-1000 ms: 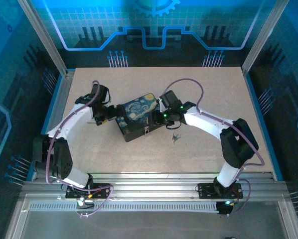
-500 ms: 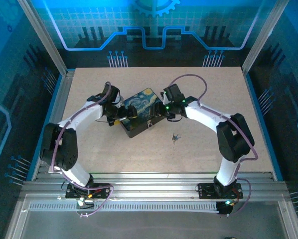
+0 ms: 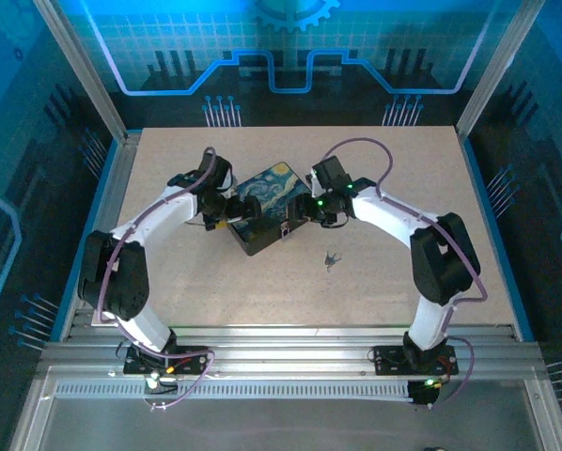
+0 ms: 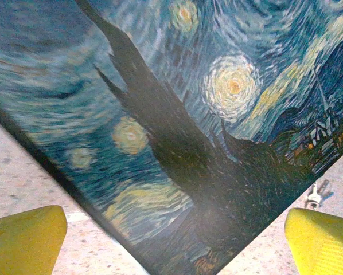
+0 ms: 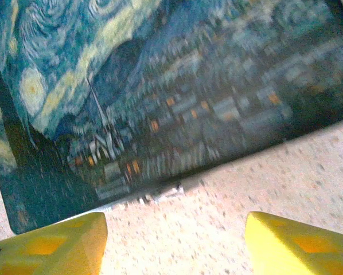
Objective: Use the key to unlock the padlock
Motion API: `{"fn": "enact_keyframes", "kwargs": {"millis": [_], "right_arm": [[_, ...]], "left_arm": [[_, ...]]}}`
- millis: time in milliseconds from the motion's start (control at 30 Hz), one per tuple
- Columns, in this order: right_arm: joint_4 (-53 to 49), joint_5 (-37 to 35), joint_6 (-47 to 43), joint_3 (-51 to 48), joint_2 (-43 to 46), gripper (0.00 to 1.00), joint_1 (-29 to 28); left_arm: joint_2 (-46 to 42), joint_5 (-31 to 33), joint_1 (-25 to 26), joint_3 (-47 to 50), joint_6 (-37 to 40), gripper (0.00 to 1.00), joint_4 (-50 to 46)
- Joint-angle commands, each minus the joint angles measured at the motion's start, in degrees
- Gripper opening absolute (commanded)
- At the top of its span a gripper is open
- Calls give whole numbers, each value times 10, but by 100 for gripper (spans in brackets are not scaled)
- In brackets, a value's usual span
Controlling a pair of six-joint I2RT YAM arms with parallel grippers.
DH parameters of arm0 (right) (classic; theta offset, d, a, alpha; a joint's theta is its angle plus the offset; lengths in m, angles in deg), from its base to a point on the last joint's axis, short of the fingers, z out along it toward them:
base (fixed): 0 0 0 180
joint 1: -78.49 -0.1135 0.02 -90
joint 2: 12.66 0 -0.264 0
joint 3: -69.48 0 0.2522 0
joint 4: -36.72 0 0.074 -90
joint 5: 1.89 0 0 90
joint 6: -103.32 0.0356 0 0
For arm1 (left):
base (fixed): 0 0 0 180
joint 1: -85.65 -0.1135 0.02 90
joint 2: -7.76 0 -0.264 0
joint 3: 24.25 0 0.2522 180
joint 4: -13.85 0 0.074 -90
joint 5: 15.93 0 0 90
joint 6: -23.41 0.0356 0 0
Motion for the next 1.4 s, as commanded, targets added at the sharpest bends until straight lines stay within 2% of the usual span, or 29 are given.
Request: {"fn": "enact_keyframes", "kwargs": {"millis": [0, 67, 167, 300, 367, 767, 1000, 1367], "right_arm": [[-44, -5, -20, -41, 58, 66, 10], [-51, -12, -21, -69, 77, 63, 11], [-62, -21, -22, -109, 99, 52, 15], [-57, -32, -19, -162, 122, 43, 24], [-50, -33, -18, -181, 128, 40, 29], [0, -26, -25, -210, 95, 32, 39], [6, -20, -19, -211, 76, 28, 34], [18, -24, -6, -226, 60, 25, 29]], "left_arm": [[-36, 76, 0, -24, 37, 99, -42], [-41, 102, -3, -28, 41, 99, -43], [-43, 127, -17, -36, 39, 99, -40], [-48, 80, -58, -31, 5, 99, -20], [-62, 69, -58, -10, -4, 99, 3], [-126, 69, 11, 69, -18, 99, 78], [-163, 91, 13, 94, -21, 99, 117], [-161, 90, 16, 71, -21, 99, 81]]}}
